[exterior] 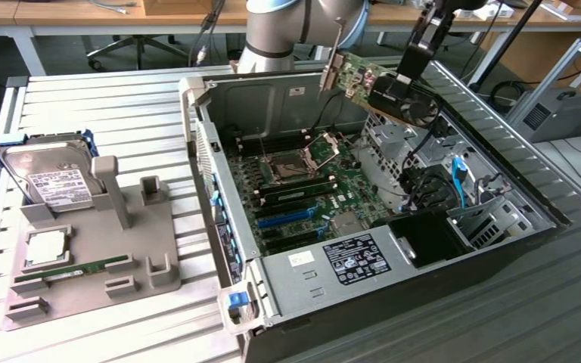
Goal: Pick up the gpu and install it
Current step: 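Insert the gpu into the slot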
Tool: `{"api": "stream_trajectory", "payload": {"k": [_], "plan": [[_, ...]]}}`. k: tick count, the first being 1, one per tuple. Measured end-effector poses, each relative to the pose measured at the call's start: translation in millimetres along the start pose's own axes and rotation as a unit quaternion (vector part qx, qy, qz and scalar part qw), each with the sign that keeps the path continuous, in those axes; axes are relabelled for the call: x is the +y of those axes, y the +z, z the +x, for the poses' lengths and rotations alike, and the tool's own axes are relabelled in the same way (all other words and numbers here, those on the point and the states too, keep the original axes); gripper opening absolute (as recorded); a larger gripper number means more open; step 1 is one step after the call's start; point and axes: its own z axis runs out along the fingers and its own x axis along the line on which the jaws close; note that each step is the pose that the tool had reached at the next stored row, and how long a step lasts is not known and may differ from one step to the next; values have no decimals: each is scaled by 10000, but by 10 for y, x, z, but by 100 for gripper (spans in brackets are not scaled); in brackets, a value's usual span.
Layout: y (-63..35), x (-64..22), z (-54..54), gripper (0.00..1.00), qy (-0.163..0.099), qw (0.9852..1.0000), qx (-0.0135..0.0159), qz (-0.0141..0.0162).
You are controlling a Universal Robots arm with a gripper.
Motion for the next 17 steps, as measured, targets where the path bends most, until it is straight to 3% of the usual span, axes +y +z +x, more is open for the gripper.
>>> {"api": "stream_trajectory", "payload": {"k": [6, 11, 13, 15, 17], "plan": [[0, 4, -4, 27, -520, 9986, 24, -12], [1, 7, -7, 27, -952, 9954, 43, -21], [1, 8, -8, 27, -1112, 9938, 50, -25], [1, 10, -10, 27, -1400, 9901, 64, -31], [1, 12, -12, 27, -1564, 9877, 72, -34]]}}
